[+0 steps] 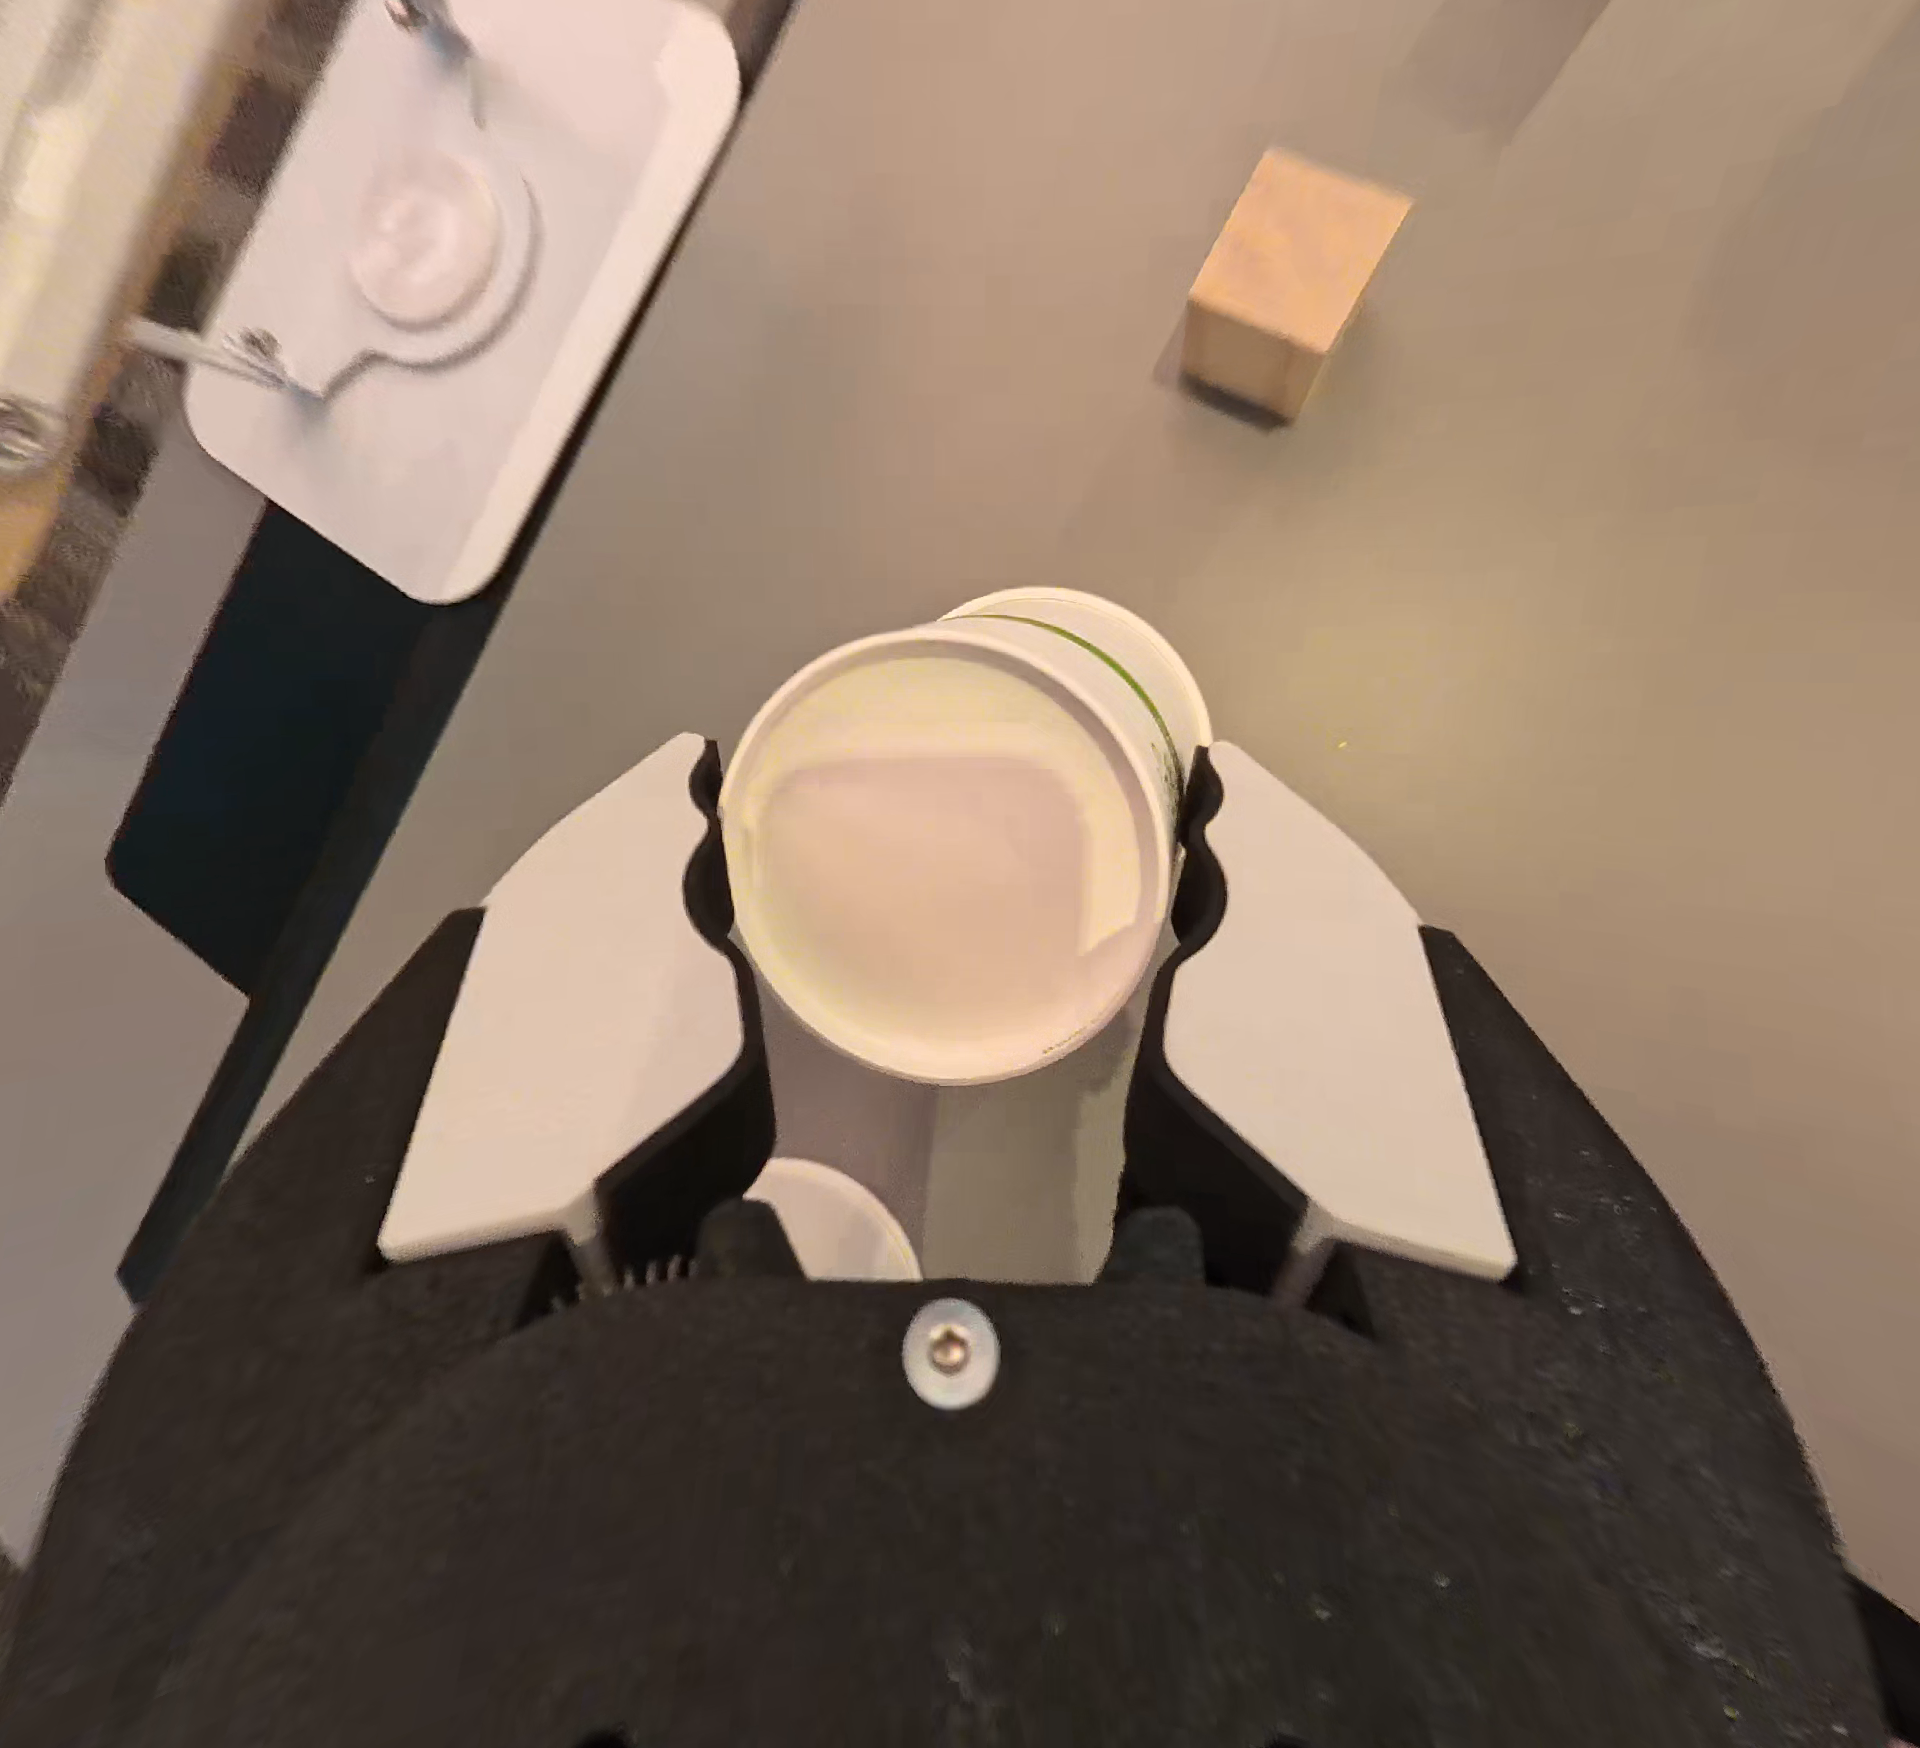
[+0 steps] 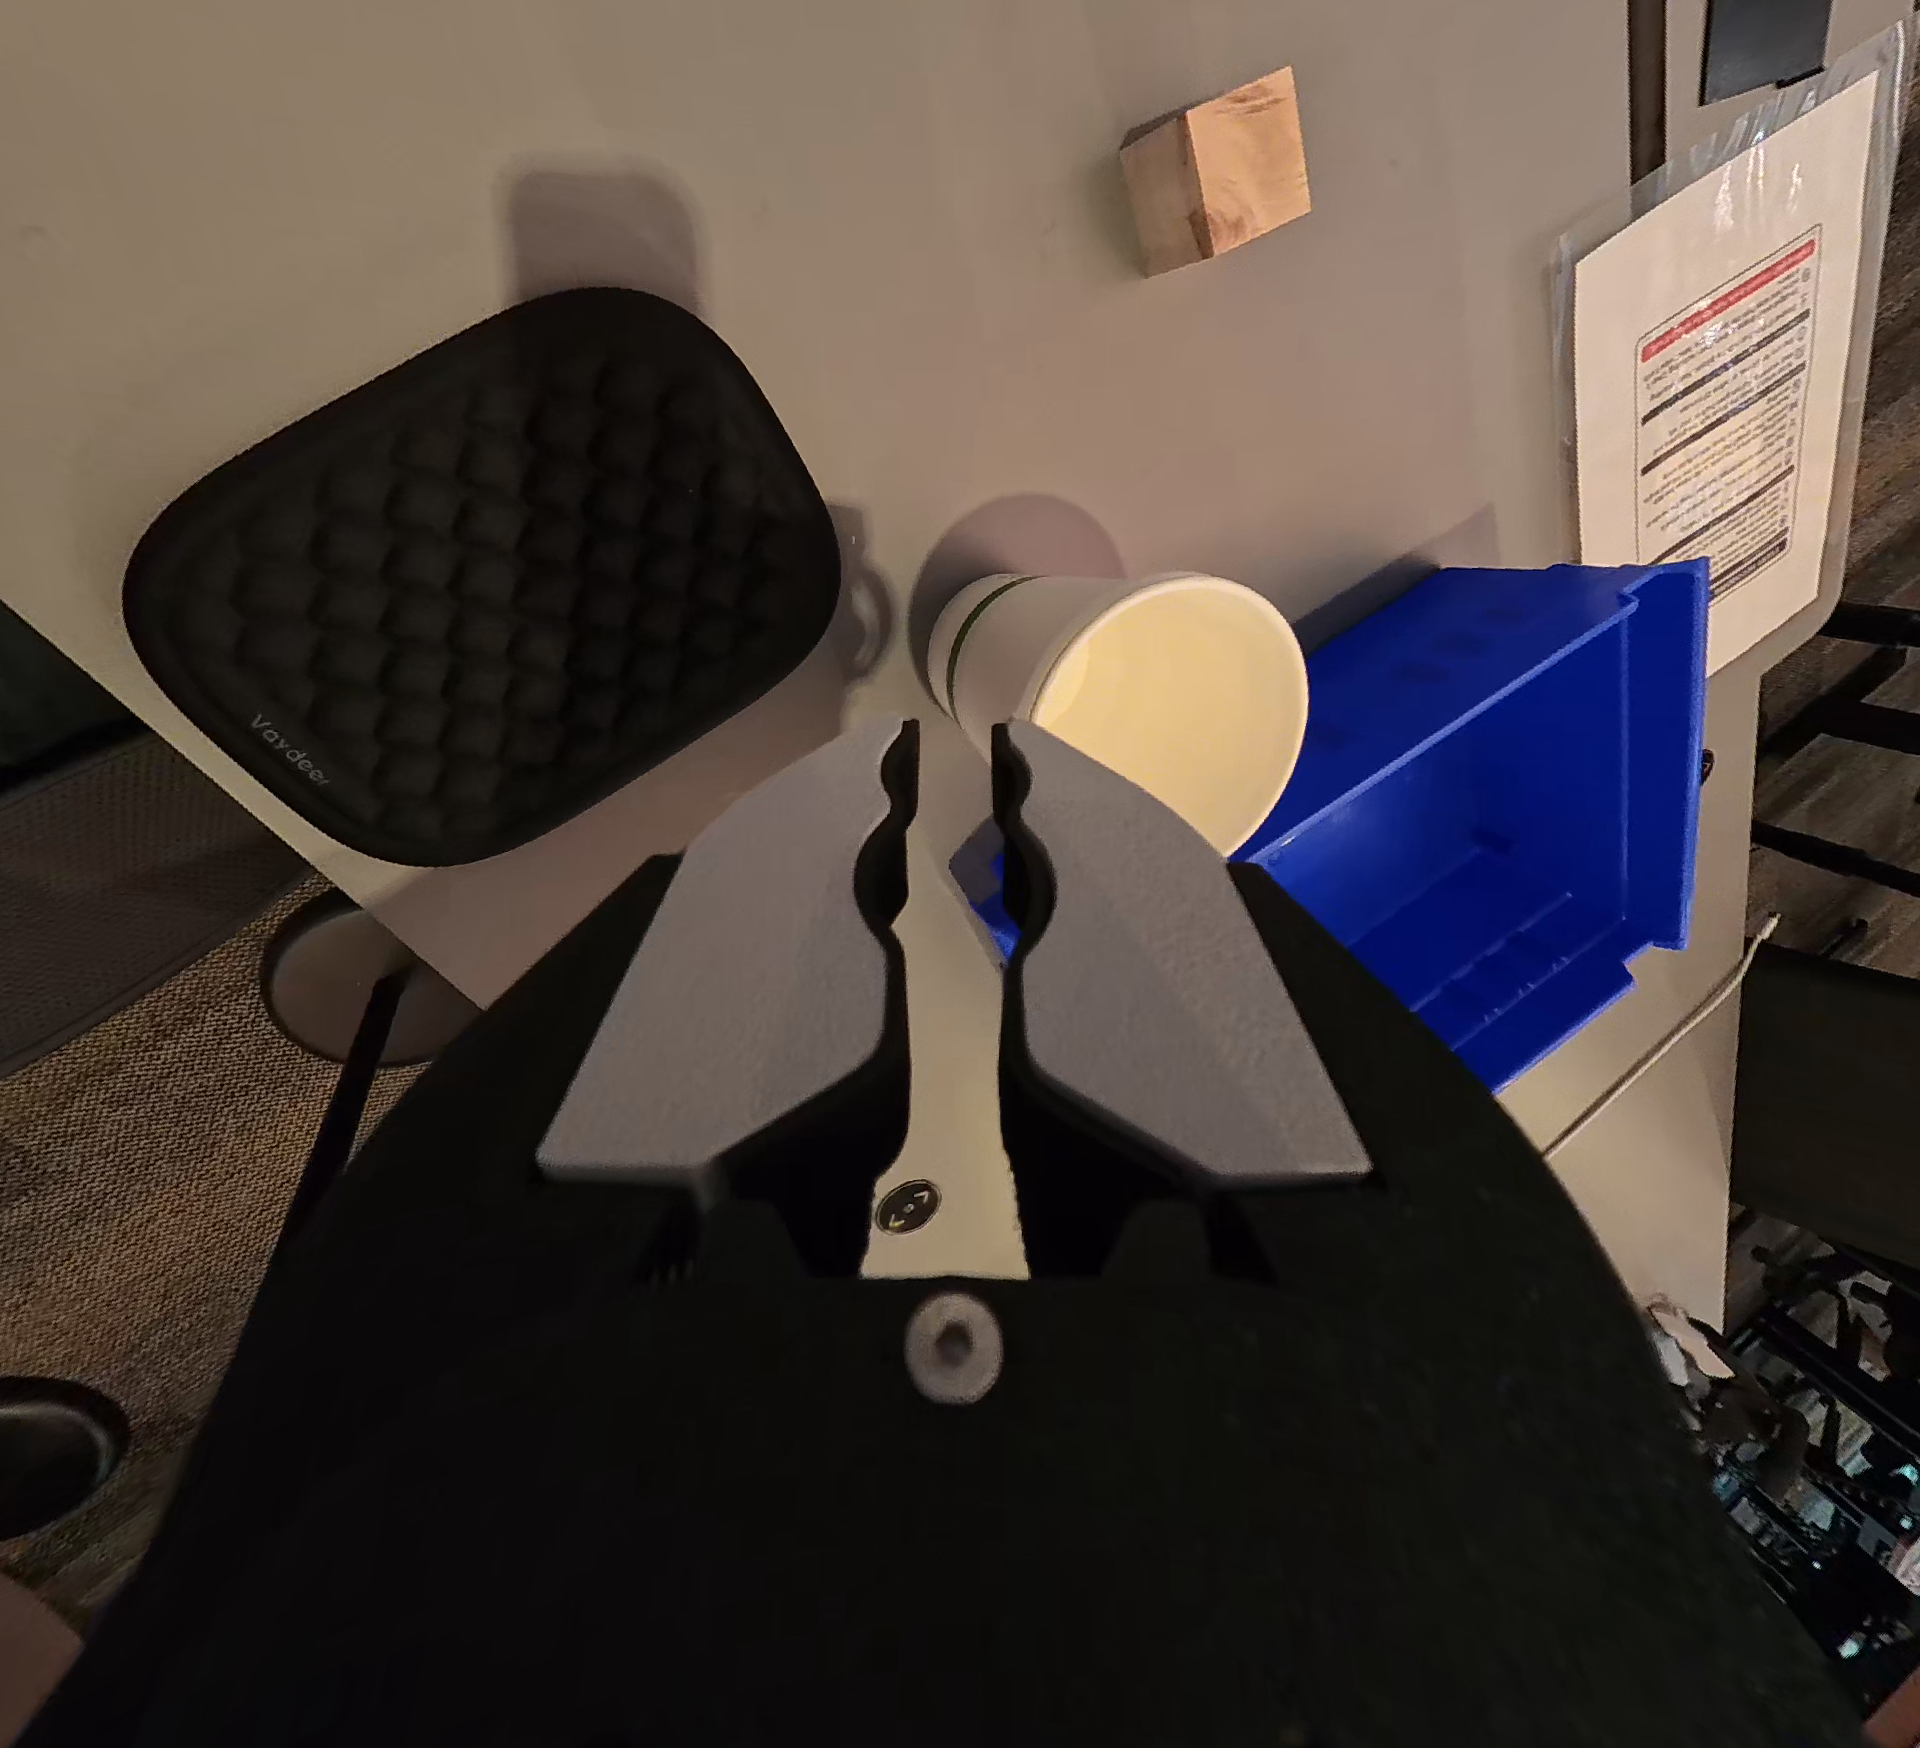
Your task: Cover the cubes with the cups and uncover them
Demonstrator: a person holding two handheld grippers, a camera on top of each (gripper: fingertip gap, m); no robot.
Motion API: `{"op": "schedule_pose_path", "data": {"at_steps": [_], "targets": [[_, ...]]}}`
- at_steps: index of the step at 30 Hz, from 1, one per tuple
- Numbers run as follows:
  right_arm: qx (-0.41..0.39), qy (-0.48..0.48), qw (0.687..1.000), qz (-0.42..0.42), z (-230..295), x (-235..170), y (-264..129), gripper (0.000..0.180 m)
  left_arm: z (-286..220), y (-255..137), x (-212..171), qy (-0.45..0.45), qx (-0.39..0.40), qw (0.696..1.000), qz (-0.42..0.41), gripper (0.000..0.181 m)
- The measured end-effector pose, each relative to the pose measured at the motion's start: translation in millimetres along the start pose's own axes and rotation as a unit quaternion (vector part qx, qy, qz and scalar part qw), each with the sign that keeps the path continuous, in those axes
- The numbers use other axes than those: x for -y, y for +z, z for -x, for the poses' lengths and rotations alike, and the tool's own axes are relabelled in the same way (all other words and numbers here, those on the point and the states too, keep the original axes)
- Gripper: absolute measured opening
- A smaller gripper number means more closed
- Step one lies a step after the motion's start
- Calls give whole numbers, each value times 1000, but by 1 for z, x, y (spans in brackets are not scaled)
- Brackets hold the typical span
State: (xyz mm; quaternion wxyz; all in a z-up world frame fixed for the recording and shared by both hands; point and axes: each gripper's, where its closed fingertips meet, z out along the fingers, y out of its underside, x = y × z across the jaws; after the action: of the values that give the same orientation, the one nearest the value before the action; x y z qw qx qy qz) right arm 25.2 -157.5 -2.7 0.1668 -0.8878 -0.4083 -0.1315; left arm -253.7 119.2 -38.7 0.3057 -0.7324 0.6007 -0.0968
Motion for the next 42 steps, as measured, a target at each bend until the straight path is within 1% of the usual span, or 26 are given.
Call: {"op": "schedule_pose_path", "data": {"at_steps": [3, 5, 8, 10, 11, 12, 13, 15, 16, 18, 21, 23, 25, 34, 39, 42], "targets": [[-11, 2, 1000, -19, -3, 7, -3, 13, -3, -36, 27, -3, -12, 994, -106, 84], [-27, 5, 998, -59, -6, 23, -9, 13, -8, -67, 52, -7, -25, 980, -200, 84], [-41, 22, 985, -168, -7, 66, -22, 13, -26, -113, 87, -10, -67, 941, -331, 83], [-24, 46, 965, -256, -2, 101, -33, 18, -41, -135, 104, -3, -97, 918, -385, 83], [-7, 67, 951, -302, 1, 119, -38, 21, -50, -141, 109, 1, -111, 910, -398, 83], [28, 93, 933, -346, 7, 137, -42, 24, -58, -144, 113, 5, -124, 907, -402, 83], [81, 121, 911, -385, 17, 154, -45, 28, -66, -144, 115, 13, -134, 908, -398, 83], [182, 178, 863, -436, 33, 183, -43, 33, -80, -140, 119, 35, -139, 910, -388, 82], [214, 199, 842, -453, 38, 194, -39, 36, -86, -138, 121, 44, -141, 912, -383, 82], [221, 234, 820, -474, 37, 208, -24, 40, -96, -134, 124, 54, -149, 913, -376, 82], [222, 241, 808, -489, 37, 215, -9, 43, -104, -129, 124, 71, -145, 917, -364, 82], [243, 243, 797, -496, 39, 216, -10, 43, -103, -127, 124, 78, -134, 920, -359, 82], [249, 246, 792, -500, 39, 215, -13, 43, -104, -127, 124, 76, -139, 919, -361, 82], [252, 237, 795, -498, 42, 210, -16, 43, -104, -136, 124, 77, -143, 913, -375, 82], [249, 227, 806, -486, 45, 210, -13, 44, -103, -131, 122, 83, -137, 917, -366, 82], [265, 235, 797, -488, 46, 211, -14, 44, -102, -132, 124, 78, -137, 915, -372, 82]]}}
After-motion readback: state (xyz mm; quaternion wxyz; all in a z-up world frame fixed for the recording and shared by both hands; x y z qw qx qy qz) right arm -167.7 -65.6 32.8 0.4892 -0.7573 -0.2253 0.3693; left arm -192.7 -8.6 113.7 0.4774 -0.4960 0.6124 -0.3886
